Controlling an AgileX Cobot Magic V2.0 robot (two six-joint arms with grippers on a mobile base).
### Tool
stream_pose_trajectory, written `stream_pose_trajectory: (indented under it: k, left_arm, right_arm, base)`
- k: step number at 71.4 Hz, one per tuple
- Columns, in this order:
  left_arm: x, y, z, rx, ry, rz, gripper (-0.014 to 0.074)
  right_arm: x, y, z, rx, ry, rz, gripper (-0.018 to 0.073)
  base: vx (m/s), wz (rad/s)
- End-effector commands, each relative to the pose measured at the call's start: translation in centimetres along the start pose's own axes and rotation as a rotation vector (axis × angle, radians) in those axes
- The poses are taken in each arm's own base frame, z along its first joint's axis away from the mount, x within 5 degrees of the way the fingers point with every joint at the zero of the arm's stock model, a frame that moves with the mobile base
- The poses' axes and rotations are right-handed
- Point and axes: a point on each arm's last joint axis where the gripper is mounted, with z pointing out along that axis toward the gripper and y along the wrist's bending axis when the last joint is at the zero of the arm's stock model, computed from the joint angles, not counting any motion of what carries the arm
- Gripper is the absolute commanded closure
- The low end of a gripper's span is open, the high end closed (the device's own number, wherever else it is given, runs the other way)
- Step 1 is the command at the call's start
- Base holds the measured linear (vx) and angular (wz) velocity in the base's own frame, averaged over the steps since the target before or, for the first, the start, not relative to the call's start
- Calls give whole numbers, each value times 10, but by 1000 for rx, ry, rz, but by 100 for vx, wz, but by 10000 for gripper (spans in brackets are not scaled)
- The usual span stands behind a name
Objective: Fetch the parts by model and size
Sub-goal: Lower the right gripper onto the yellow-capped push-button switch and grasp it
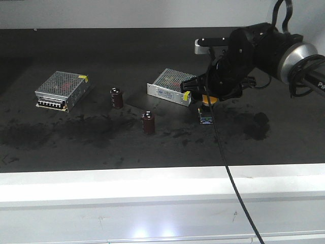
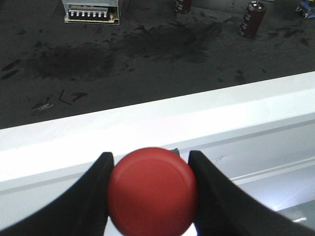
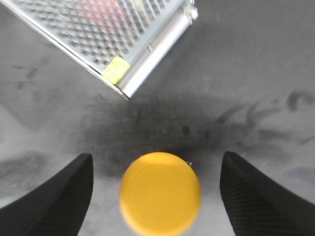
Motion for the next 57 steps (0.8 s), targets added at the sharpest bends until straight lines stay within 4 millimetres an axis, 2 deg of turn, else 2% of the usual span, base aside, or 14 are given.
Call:
stream_pose_trajectory:
  k: [1, 11, 22, 29, 44, 51, 57]
  left_arm:
    - [-12, -2, -4, 16, -86, 1, 603]
    - [-12, -2, -4, 16, -86, 1, 603]
    - [-12, -2, -4, 16, -86, 1, 603]
    - [-12, -2, -4, 16, -86, 1, 603]
    - [-12, -2, -4, 16, -86, 1, 603]
    - [-12, -2, -4, 16, -86, 1, 603]
    - [-12, -2, -4, 16, -86, 1, 603]
  right_arm:
    - [-14, 1, -28, -14, -116, 10, 63]
    - [-13, 1, -26, -8, -100, 8, 193]
    - [-9, 1, -25, -9, -49, 17, 437]
    - [-6, -1, -33, 6, -39, 3, 576]
    - [8, 0, -66, -11, -104, -94, 570]
    - [27, -5, -84, -27, -200, -69, 569]
    - [51, -10, -96, -29, -275, -71, 569]
  base:
    - [0, 0]
    - [0, 0]
    - [0, 0]
    - [0, 0]
    - [0, 0]
    - [0, 0]
    - [0, 0]
